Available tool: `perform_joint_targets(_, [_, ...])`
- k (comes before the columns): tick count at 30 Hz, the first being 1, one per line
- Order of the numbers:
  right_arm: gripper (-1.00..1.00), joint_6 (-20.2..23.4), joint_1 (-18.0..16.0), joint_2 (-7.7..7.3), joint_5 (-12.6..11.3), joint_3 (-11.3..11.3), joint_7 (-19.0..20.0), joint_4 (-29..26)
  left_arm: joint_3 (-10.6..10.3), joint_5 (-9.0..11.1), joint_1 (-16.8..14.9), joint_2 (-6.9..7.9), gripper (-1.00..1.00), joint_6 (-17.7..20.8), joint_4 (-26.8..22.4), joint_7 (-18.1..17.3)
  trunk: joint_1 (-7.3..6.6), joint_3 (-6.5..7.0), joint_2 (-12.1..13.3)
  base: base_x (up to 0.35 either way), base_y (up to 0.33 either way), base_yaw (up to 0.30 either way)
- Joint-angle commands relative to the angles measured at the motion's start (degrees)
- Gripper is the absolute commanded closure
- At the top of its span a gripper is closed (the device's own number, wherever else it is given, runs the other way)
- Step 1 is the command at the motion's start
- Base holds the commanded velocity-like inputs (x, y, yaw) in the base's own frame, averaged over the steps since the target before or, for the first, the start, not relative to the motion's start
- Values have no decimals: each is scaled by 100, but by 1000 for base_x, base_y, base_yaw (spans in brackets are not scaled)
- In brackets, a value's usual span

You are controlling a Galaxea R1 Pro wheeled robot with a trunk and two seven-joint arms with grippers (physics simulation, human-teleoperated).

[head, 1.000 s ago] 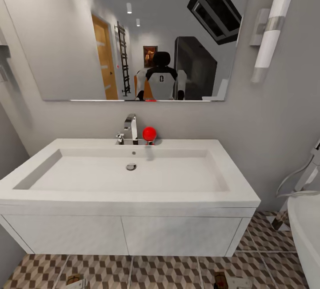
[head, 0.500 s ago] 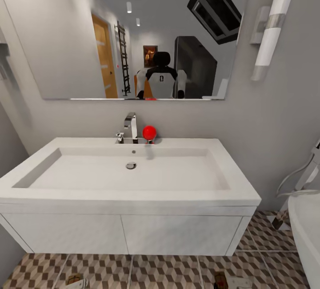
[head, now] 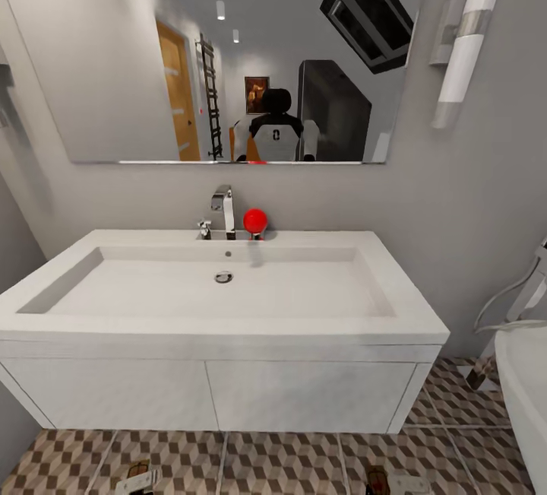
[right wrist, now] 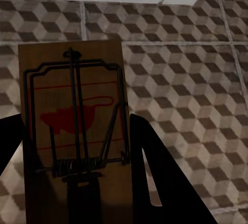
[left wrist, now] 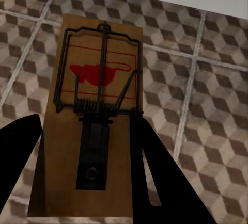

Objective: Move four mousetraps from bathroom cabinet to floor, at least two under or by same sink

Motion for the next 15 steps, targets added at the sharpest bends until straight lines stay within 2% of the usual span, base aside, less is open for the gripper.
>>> perform_joint_targets(1, [100, -33, -8, 5, -56, 49, 2, 20, -49, 46, -2, -4, 100, -8, -5, 2, 22, -24, -44, 0, 0, 0])
perform_joint_targets(15, [100, -48, -11, -14, -48, 39, -1, -18, -44, 43, -2, -25, 100, -7, -7, 154, 330, -275, -606, 0, 0, 0])
